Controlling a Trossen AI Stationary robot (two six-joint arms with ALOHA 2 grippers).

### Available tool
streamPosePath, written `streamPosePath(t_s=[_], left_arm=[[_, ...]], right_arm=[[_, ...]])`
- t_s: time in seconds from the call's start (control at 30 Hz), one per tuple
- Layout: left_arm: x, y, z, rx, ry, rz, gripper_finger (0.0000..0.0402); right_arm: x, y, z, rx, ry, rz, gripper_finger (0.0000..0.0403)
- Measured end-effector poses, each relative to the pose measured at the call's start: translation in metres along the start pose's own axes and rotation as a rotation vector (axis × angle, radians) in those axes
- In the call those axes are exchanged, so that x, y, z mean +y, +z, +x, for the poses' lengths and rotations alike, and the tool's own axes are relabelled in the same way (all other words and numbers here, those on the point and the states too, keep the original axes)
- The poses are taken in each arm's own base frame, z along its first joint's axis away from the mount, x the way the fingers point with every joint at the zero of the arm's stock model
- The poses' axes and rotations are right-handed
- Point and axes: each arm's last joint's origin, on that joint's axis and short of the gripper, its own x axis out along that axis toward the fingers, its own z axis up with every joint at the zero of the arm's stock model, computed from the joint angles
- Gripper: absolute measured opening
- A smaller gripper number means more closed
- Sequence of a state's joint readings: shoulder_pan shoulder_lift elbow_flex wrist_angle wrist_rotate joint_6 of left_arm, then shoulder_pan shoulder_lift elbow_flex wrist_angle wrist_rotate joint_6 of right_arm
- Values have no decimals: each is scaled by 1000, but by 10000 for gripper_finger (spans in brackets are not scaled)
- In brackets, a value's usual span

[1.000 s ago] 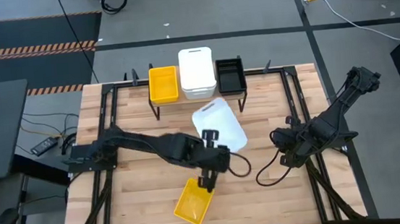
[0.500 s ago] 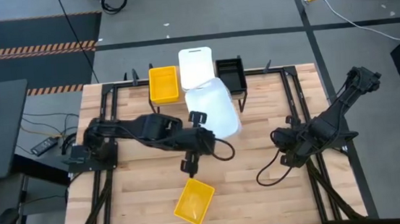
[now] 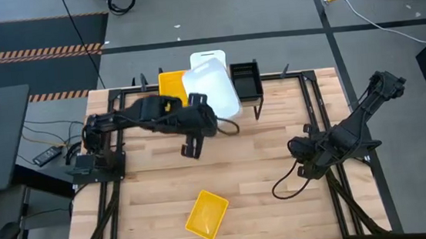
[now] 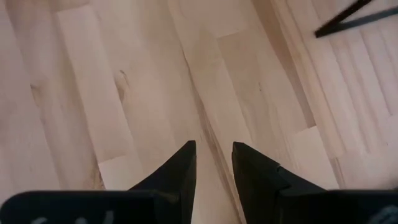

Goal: Stack baskets on shelf by color
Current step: Stack the white bin on the white bin on the shelf

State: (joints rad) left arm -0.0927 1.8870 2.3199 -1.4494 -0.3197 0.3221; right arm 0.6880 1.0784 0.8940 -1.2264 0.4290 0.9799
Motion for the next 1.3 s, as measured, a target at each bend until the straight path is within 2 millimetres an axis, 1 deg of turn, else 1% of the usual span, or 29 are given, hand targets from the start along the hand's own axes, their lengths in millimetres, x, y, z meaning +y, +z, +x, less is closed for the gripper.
streamPosePath(t_s=[0.1, 0.23, 0.43, 0.6, 0.77, 0.97, 1.13, 1.3], left_arm=[[14, -7, -3, 2, 24, 9, 15], [31, -15, 0, 27, 42, 5, 15], [52, -26, 6, 60, 61, 59, 15], [70, -36, 10, 88, 71, 124, 15], [87, -47, 14, 82, 31, 190, 15], [104, -59, 17, 103, 31, 205, 15], [113, -68, 19, 91, -15, 185, 15], [121, -74, 22, 96, -24, 193, 15]], right_arm=[[7, 1, 5, -7, 38, -28, 109], [18, 0, 24, -36, 94, -98, 109], [23, -3, 44, -119, 67, -74, 109], [28, -7, 56, -144, 101, -53, 109], [32, -10, 67, -165, 136, -29, 109], [40, -10, 77, -203, 186, 4, 109], [44, -11, 84, -215, 201, 9, 109], [48, -10, 89, -216, 201, 8, 109]])
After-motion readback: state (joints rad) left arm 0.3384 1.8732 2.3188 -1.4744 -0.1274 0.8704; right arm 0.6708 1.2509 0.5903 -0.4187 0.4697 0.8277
